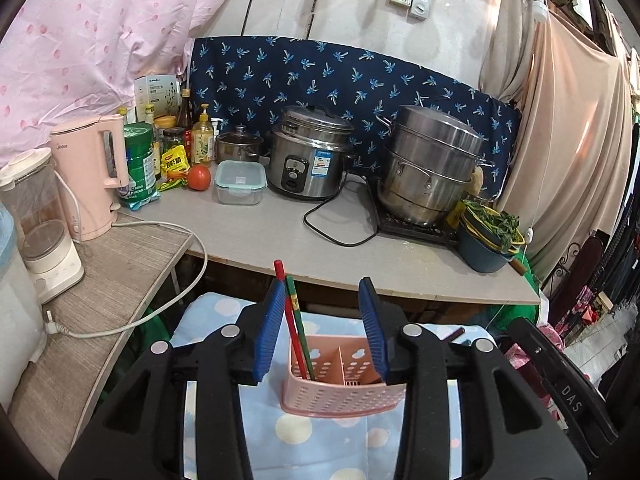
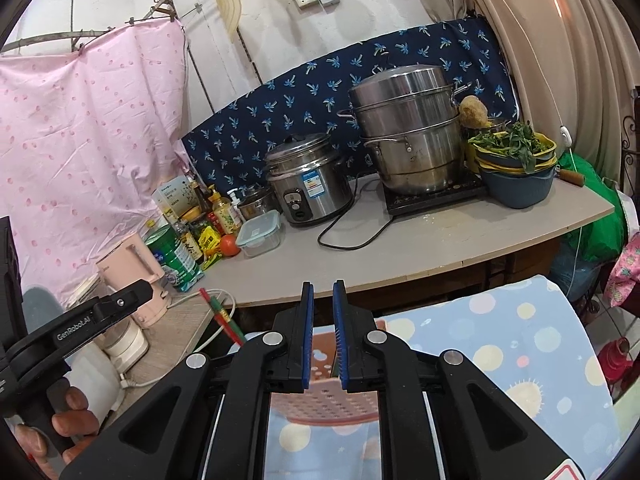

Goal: Organize utensils
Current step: 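Lower the green chopsticks into the basket and open both tools, then move both tools back down to the dark red chopsticks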

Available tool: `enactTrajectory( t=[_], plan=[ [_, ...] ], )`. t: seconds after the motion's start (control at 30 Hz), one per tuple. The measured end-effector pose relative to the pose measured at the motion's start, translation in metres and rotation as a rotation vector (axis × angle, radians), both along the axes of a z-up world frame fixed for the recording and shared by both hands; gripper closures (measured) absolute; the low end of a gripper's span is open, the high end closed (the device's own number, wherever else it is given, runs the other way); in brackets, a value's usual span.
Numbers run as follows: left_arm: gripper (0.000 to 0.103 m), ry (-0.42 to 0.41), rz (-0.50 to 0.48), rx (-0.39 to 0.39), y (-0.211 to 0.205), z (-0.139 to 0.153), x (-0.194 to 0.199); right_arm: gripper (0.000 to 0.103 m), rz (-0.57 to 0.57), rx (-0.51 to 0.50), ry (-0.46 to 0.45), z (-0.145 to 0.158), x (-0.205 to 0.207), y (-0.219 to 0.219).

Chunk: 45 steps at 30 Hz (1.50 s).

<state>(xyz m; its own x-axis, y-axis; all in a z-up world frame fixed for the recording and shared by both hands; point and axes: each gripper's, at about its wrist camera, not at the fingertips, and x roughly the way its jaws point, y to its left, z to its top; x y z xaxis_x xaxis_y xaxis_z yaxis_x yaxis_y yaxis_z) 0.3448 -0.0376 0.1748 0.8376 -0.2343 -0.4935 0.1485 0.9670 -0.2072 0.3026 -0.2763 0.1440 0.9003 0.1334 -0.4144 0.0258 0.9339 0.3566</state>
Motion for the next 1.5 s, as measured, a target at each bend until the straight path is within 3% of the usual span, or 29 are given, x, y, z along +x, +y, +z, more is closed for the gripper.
enactTrajectory(
  t=[0.37,0.7,0.8,0.97,1.13,1.27,1.5],
  plan=[
    [0.056,0.077,-0.002,0.111,0.004,-0.025,-0.075,0.091,0.059,-0.034,0.100,-0.018,-0.085,0.017],
    [0.055,0.215,-0.044,0.154,0.005,-0.086,-0.137,0.090,0.115,-0.089,0.211,-0.068,-0.165,0.042],
    [0.054,0.235,-0.047,0.172,0.005,-0.104,-0.154,0.083,0.138,-0.119,0.250,-0.087,-0.184,0.051],
    [0.054,0.288,-0.055,0.193,0.008,-0.135,-0.179,0.082,0.165,-0.173,0.315,-0.119,-0.213,0.064],
    [0.053,0.338,-0.059,0.190,0.014,-0.159,-0.197,0.081,0.186,-0.178,0.388,-0.153,-0.235,0.071],
    [0.045,0.364,-0.053,0.204,0.017,-0.178,-0.214,0.081,0.201,-0.166,0.446,-0.176,-0.249,0.078],
    [0.045,0.440,-0.068,0.207,0.018,-0.206,-0.236,0.081,0.222,-0.201,0.488,-0.199,-0.267,0.091]
  ],
)
